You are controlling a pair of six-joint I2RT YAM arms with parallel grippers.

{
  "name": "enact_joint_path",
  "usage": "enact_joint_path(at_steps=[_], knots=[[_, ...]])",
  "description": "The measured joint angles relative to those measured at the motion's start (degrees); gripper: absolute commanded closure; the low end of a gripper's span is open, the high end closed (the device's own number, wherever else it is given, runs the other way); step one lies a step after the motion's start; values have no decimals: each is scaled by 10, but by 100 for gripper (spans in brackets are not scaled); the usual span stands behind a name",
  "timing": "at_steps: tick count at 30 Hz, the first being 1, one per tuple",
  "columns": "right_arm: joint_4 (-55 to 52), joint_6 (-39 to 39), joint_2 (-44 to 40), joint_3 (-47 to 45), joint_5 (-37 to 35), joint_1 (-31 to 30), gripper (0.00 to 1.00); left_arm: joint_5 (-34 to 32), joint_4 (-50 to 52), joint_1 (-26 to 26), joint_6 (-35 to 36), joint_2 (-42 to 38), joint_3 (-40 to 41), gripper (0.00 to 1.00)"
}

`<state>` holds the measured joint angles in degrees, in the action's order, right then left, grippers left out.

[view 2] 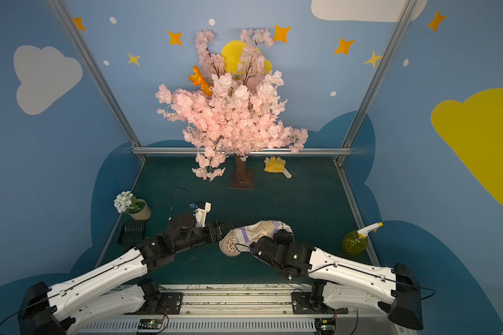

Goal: Pour the oats into the breakfast bowl
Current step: Pour the oats into the bowl.

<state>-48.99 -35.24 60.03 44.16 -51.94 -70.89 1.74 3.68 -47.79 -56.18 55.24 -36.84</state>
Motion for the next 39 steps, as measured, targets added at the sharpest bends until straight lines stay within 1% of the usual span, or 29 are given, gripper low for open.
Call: enact_joint_path(at_steps=[17,30,39], knots=[[52,-73,26,0,-70,-14,100,11,-20,-17,-13,17,9,31],[87,-114,55,0,-102,-17,100,9,-33,-30,-22,33,18,31],[127,-153,65,-12,-129,-25,100,-6,-46,-32,-36,34,49,31]])
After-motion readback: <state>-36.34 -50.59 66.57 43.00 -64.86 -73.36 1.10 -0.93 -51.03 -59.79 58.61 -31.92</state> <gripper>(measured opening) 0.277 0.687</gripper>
